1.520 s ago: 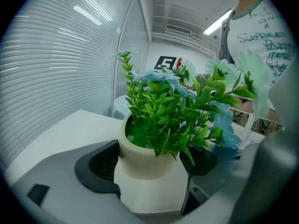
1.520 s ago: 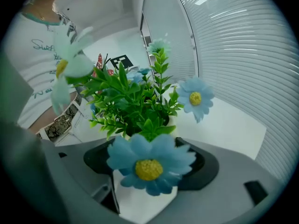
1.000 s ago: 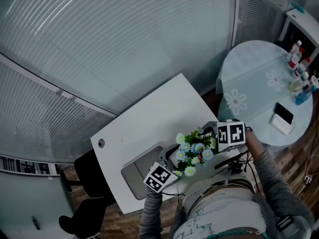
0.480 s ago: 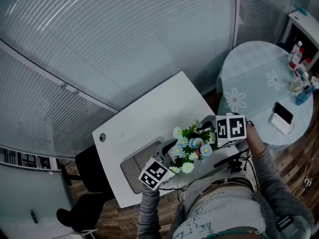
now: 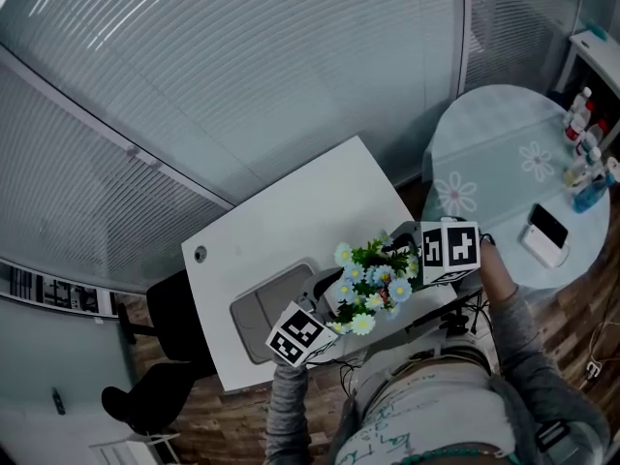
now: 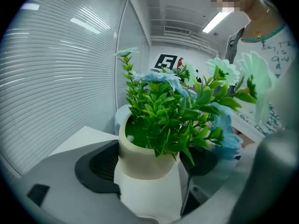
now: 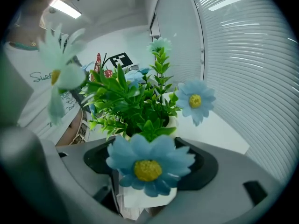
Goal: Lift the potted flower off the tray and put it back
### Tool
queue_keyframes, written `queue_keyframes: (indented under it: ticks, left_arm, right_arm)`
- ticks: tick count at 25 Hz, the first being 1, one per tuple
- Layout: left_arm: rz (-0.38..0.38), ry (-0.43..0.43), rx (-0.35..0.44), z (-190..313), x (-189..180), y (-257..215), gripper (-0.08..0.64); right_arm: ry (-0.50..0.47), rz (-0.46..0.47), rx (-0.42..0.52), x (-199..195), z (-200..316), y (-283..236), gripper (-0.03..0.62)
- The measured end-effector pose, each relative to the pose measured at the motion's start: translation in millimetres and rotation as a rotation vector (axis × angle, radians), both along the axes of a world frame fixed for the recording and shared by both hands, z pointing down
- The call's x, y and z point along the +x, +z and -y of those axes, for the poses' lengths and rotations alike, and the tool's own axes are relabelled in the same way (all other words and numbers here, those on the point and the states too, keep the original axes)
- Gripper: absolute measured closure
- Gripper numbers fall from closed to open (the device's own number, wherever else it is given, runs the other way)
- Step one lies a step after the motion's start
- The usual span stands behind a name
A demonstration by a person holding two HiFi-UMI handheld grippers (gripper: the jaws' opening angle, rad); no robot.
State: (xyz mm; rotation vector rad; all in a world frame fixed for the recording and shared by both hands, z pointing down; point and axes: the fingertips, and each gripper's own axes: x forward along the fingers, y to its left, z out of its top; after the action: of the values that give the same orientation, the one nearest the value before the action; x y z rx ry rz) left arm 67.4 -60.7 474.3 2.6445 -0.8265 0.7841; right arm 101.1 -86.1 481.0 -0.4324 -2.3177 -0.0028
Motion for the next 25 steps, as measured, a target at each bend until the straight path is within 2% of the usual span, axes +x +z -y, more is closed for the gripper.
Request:
queue_keyframes:
  ticks: [18, 25]
  left_arm:
    - [0.025, -0.072, 0.037, -15.9, 31.4, -10.8, 0.150]
    - [0.027, -0.087, 0.054, -14.7, 32.7, -11.9, 0.150]
  right_arm:
    - [-0.073, 0.020, 0.045, 28.2, -13.9, -10.9, 0.241]
    - [-0.082, 0.024, 0.063, 30.4, -13.0, -14.4, 0.241]
